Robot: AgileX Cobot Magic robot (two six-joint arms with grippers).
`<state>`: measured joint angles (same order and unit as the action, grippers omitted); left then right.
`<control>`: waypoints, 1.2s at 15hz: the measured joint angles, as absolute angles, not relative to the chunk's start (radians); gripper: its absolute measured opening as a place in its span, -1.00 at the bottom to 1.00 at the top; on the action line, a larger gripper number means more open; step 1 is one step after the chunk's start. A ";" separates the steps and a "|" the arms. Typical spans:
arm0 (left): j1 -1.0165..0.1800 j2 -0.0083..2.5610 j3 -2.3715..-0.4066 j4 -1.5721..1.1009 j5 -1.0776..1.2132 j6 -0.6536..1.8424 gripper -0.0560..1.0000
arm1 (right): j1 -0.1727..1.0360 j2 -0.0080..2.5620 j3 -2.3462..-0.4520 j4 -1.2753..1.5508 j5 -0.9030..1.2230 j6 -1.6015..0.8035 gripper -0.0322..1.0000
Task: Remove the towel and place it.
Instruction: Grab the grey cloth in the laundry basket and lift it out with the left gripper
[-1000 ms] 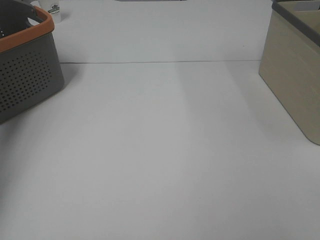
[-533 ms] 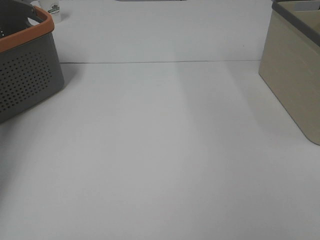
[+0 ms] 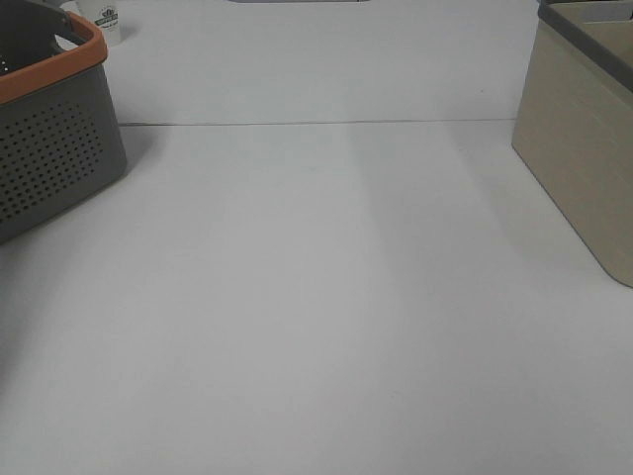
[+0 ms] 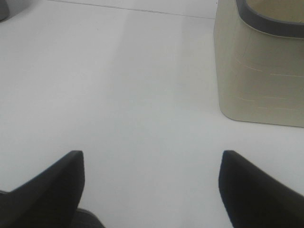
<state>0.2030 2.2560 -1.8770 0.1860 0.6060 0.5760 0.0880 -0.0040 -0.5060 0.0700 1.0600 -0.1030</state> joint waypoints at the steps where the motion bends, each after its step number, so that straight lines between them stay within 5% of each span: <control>1: 0.203 2.256 -1.877 0.186 0.605 0.575 0.32 | 0.088 -0.004 -0.506 0.069 1.060 -0.103 0.54; 11: 0.203 2.268 -1.877 0.229 0.604 0.513 -0.88 | 0.088 -0.004 -0.506 0.069 1.060 -0.094 0.54; 18: 0.169 2.105 -1.877 0.234 0.635 0.477 -0.89 | 0.088 -0.004 -0.506 0.069 1.060 -0.087 0.54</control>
<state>0.1690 2.1050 -1.8770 0.2340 0.6350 0.4770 0.0880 -0.0040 -0.5060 0.0690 1.0600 -0.0870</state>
